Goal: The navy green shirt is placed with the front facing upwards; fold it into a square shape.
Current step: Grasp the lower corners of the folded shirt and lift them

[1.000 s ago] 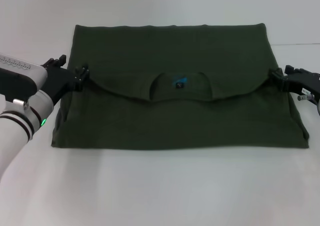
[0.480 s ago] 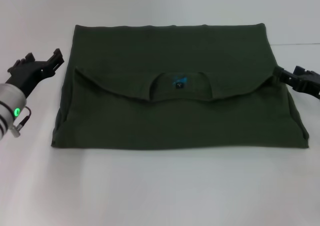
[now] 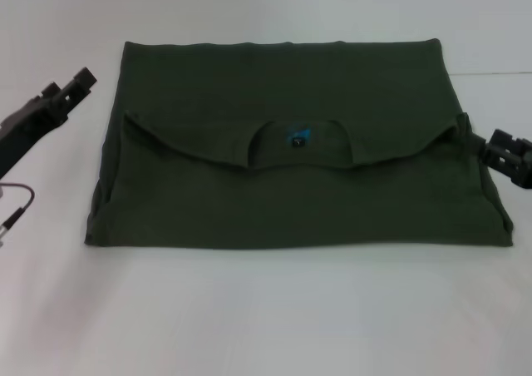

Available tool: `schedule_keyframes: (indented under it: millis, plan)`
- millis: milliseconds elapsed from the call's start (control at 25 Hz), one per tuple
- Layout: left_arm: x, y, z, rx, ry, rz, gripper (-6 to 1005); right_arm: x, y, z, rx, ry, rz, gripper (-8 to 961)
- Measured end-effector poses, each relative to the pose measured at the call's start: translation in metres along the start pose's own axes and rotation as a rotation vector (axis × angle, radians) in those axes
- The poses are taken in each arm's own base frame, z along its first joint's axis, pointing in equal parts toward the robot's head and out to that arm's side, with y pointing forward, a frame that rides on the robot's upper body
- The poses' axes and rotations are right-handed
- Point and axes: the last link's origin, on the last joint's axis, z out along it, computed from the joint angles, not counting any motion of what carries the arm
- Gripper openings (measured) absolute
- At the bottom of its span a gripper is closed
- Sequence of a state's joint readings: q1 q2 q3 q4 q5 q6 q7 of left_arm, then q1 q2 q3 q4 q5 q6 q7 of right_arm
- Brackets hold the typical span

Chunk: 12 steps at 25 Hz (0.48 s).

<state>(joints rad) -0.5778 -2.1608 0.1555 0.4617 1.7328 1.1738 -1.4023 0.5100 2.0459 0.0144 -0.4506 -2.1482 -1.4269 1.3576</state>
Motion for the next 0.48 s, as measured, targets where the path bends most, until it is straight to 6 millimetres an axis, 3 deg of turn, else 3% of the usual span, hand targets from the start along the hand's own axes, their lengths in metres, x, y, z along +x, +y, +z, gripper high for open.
schedule_keyframes:
  millis: [160,480]
  plan:
    - [-0.002,0.000,-0.011,-0.041,-0.104,0.020,807,0.011,0.002,-0.006,-0.007,0.030,-0.013,790]
    - [0.002,-0.003,-0.032,-0.104,-0.441,0.317,811,0.015,0.006,-0.005,-0.020,0.041,-0.026,786]
